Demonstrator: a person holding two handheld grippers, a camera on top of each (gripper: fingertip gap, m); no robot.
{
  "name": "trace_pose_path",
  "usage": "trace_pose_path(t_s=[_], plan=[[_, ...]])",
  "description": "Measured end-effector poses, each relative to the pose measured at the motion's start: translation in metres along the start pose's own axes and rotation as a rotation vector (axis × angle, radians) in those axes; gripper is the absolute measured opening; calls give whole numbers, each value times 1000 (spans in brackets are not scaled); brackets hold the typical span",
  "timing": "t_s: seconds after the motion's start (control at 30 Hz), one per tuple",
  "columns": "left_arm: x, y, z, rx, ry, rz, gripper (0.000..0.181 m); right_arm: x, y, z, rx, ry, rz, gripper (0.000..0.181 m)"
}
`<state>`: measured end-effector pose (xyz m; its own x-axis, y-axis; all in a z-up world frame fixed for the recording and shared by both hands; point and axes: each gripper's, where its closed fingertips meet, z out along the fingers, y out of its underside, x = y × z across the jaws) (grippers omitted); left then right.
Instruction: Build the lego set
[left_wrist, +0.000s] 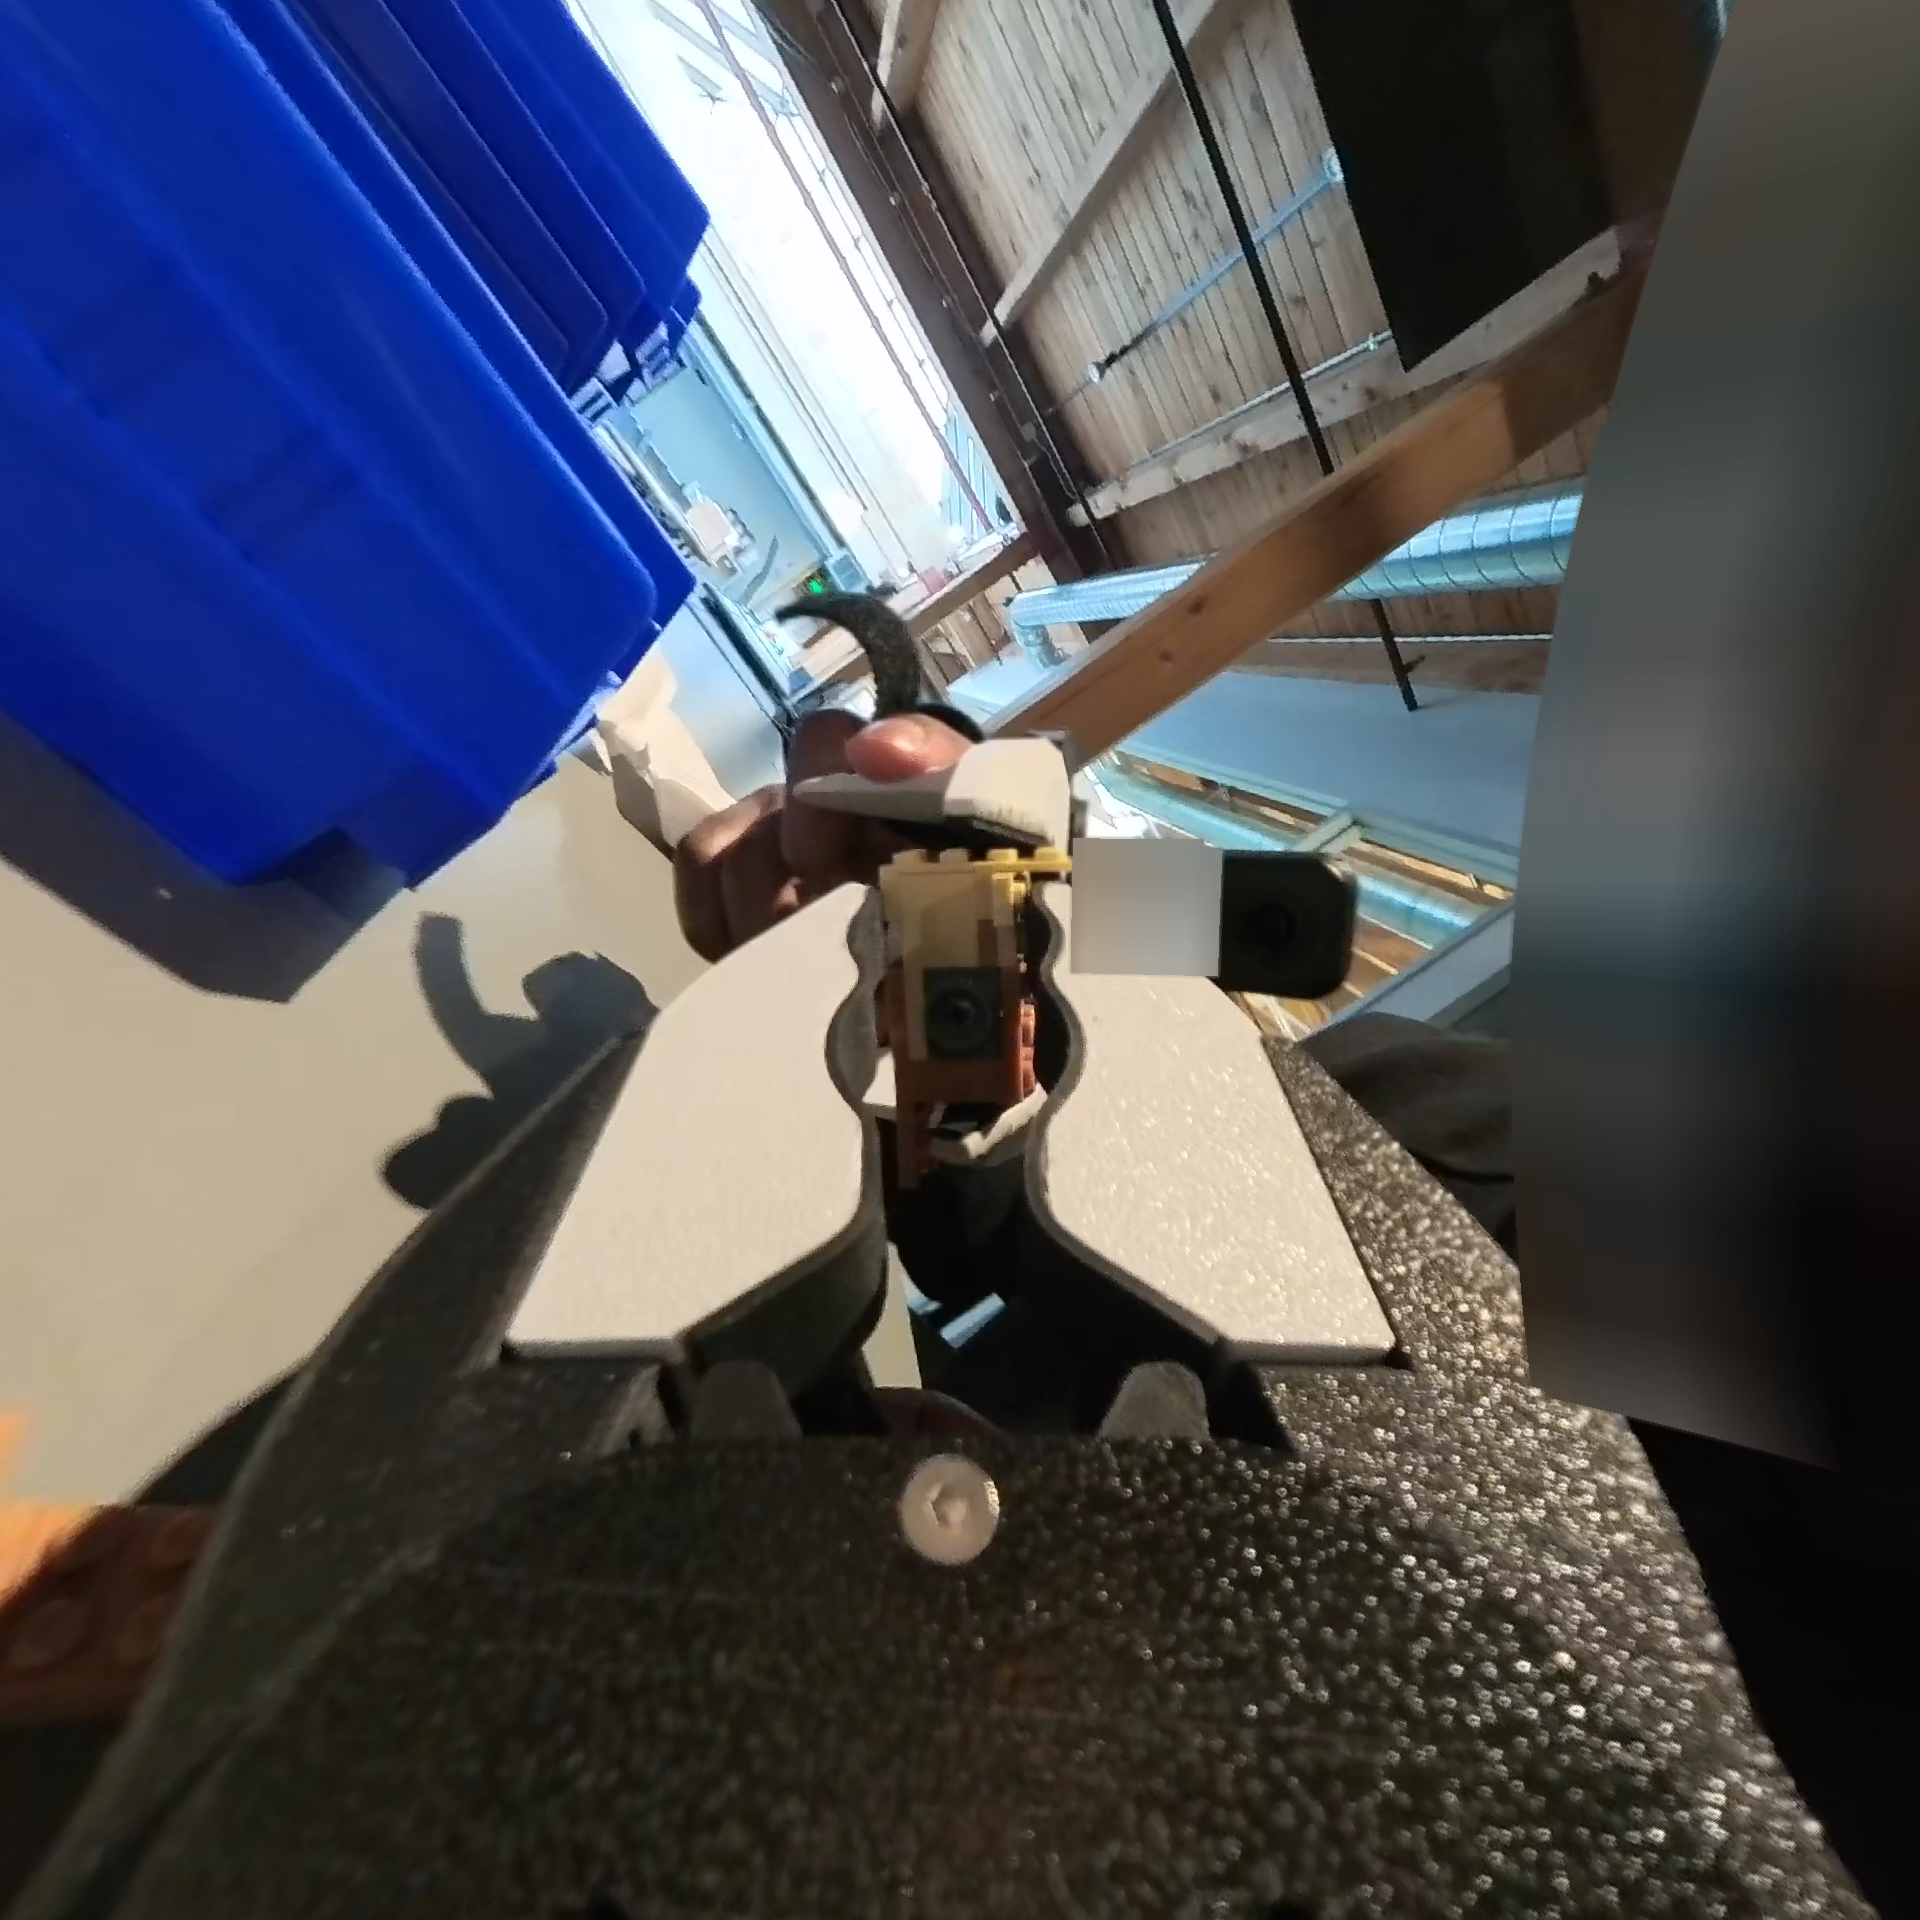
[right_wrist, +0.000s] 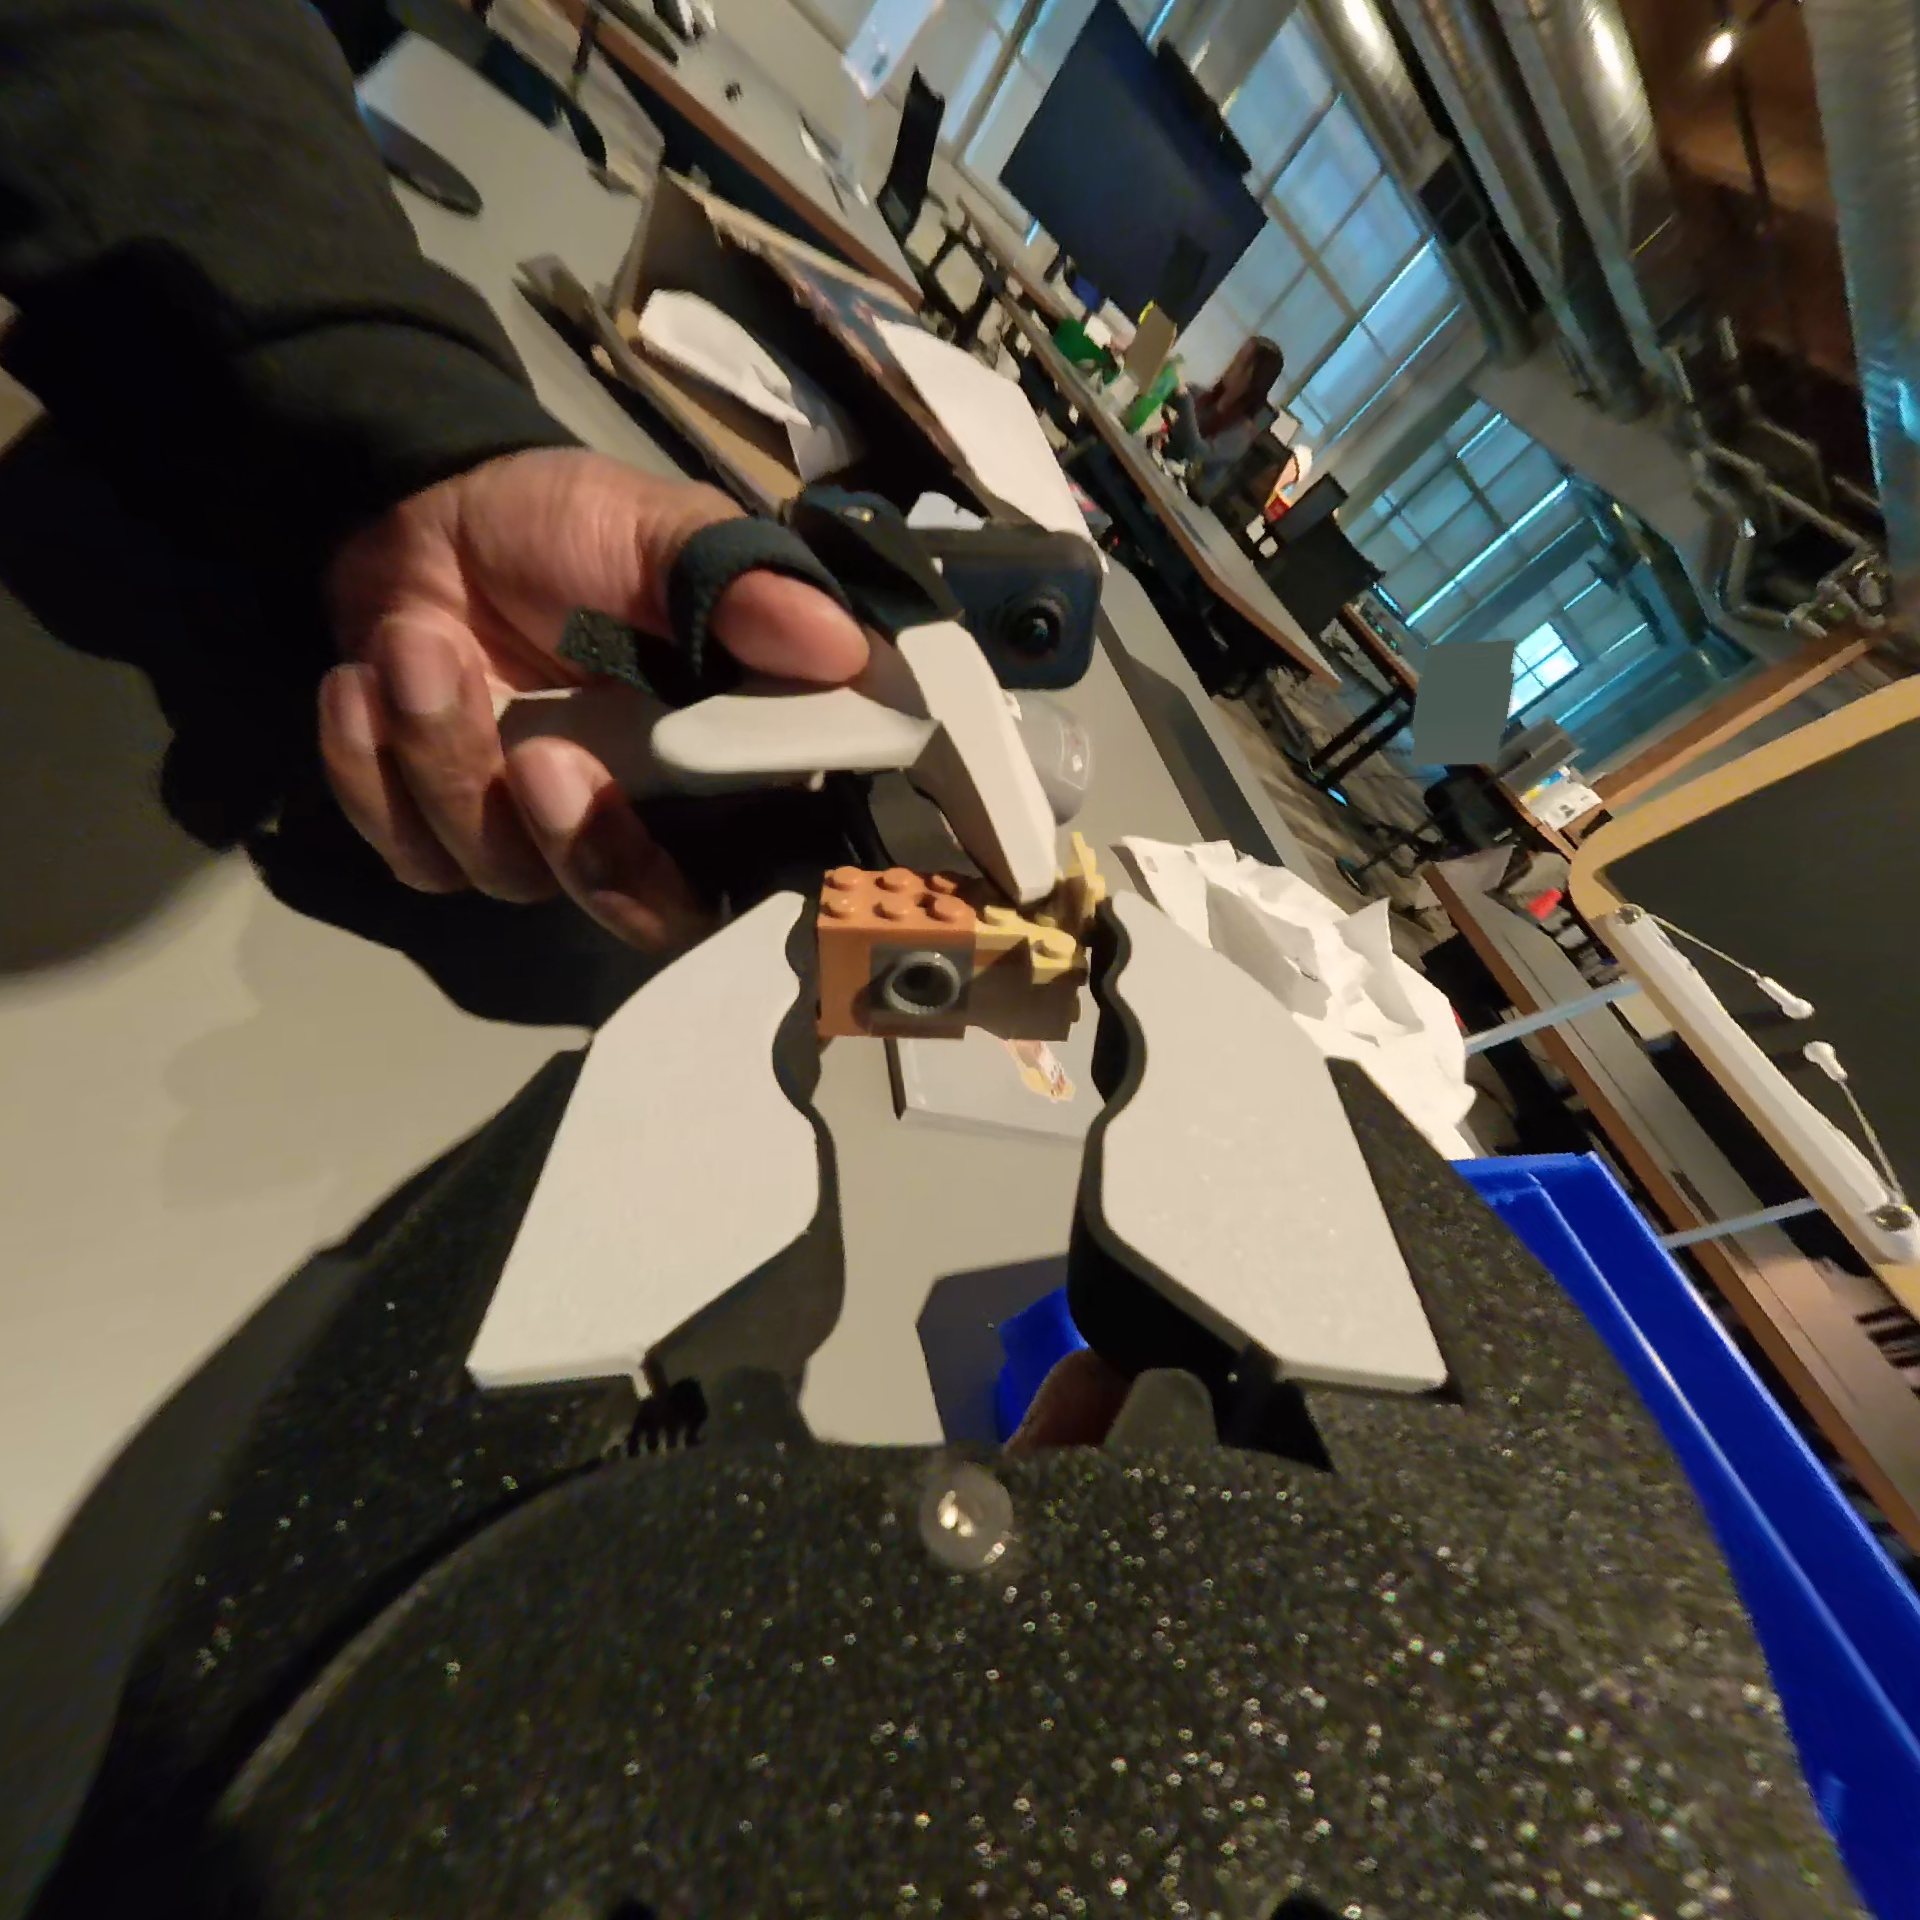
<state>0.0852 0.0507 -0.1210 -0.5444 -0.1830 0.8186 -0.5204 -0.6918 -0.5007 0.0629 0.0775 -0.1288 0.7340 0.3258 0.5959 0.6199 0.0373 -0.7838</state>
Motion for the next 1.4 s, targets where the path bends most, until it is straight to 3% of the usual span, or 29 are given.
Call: trace_pose_path(t_s=[0.27, 0.57, 1.4], plan=[[13, -3, -2, -65, 76, 3, 40, 8, -7, -8, 118, -2, 98, 49], [13, 3, 0, -104, 56, 29, 37, -9, -9, -3, 112, -18, -33, 49], [13, 13, 0, -134, 38, 105, 25, -9, -14, -8, 128, 8, -106, 50]])
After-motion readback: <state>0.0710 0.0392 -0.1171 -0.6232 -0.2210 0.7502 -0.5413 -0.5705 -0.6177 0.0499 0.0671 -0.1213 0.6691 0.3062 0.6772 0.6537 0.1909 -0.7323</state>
